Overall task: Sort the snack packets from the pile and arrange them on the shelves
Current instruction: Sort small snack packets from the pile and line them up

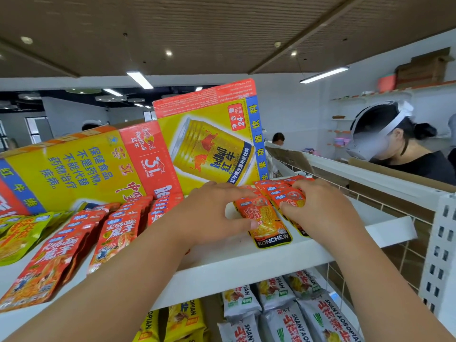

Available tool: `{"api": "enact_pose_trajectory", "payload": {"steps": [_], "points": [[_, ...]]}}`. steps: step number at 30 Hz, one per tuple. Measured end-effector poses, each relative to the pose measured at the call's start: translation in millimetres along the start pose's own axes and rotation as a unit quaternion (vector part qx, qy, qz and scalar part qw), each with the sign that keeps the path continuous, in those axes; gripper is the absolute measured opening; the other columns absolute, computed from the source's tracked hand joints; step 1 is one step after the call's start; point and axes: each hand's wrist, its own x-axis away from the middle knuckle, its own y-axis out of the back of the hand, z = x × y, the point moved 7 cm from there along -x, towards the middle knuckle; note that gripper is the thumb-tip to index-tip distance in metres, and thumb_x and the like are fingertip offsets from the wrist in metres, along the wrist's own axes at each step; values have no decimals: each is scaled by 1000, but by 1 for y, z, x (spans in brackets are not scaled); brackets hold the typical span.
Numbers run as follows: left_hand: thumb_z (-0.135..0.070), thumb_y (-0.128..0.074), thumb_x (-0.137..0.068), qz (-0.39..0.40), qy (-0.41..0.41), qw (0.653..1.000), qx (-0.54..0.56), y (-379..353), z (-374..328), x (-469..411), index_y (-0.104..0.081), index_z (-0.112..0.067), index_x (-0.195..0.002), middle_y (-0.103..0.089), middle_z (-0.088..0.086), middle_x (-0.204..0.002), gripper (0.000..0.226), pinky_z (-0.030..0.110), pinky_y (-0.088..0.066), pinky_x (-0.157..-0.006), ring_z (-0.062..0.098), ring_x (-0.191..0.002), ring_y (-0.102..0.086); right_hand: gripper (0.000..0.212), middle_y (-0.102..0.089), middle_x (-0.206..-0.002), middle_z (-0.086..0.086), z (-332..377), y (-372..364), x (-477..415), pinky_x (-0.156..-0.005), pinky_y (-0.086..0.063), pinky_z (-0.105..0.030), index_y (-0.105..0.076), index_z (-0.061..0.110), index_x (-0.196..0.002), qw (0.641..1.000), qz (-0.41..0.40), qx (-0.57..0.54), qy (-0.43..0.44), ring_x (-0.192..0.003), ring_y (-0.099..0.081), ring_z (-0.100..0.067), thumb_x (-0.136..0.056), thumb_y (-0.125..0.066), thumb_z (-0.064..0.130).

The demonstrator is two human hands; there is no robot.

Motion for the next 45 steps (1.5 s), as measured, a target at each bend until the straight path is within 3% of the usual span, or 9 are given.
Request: {"api": "enact_pose_trajectory", "payload": {"steps": [6, 10, 16, 21, 27, 31, 35, 38, 45], "points": [[-87, -46, -68, -9, 8, 1000, 4, 4, -5, 0, -46, -54, -142, -56, -19, -137, 81, 45, -38, -111, 15, -127, -46, 37, -62, -110, 3, 2, 4, 1, -76, -43, -33, -66, 32, -113, 1000, -12, -12, 11, -95, -57, -19, -82, -64, 52], [-84, -44, -69, -13, -5, 1000, 4, 7, -12, 5, -48, -52, -141, -58, -20, -135, 79, 45, -39, -108, 14, -125, -47, 42, -62, -117, 2, 9, 11, 6, -78, -41, -31, -64, 31, -124, 998, -35, -41, 15, -103, -57, -20, -86, -65, 46], [-82, -42, -72, -39, -14, 999, -20, 23, -14, 15, -47, -51, -139, -61, -17, -133, 75, 48, -40, -107, 17, -126, -49, 29, -63, -111, 2, 24, 25, 20, -76, -44, -33, -67, 28, -116, 994, -65, -86, 15, -95, -56, -18, -87, -65, 35], [-69, -54, -85, -59, -4, 997, -48, 50, 4, 63, -48, -47, -142, -59, -14, -139, 61, 42, -44, -104, 19, -122, -55, 28, -63, -111, 1, 74, 28, 40, -76, -42, -31, -68, 24, -116, 993, -74, -78, 49, -102, -58, -19, -90, -65, 33], [-67, -53, -78, -99, 57, 992, -50, 117, 58, 148, -57, -40, -139, -62, -11, -138, 67, 36, -43, -107, 17, -130, -53, 32, -61, -115, 2, 172, 27, 66, -84, -46, -33, -67, 23, -121, 988, -51, -98, 107, -107, -58, -20, -91, -64, 33], [-58, -65, -89, -122, 97, 986, -55, 170, 100, 218, -54, -41, -142, -56, -15, -144, 56, 29, -42, -107, 12, -132, -51, 33, -61, -119, 0, 264, 19, 83, -90, -47, -34, -67, 21, -122, 980, -33, -109, 165, -111, -57, -21, -91, -65, 34], [-62, -66, -84, -143, 168, 972, -77, 217, 148, 300, -55, -42, -139, -60, -13, -140, 60, 34, -47, -104, 15, -127, -56, 29, -62, -115, -1, 360, 2, 107, -87, -48, -37, -69, 22, -116, 967, -3, -135, 217, -103, -59, -22, -90, -66, 33], [-74, -57, -71, -157, 236, 957, -63, 255, 185, 373, -56, -47, -135, -65, -12, -131, 69, 37, -50, -100, 14, -117, -61, 28, -61, -111, -1, 436, -12, 128, -84, -46, -34, -69, 21, -115, 953, 20, -147, 263, -104, -58, -23, -90, -65, 34], [-59, -64, -90, -194, 370, 892, -172, 371, 231, 576, -58, -43, -135, -63, -20, -120, 48, 27, -45, -91, 7, -113, -59, 24, -60, -103, 1, 624, -37, 203, -78, -48, -36, -68, 22, -106, 903, 70, -221, 362, -96, -58, -22, -89, -63, 39]]}}
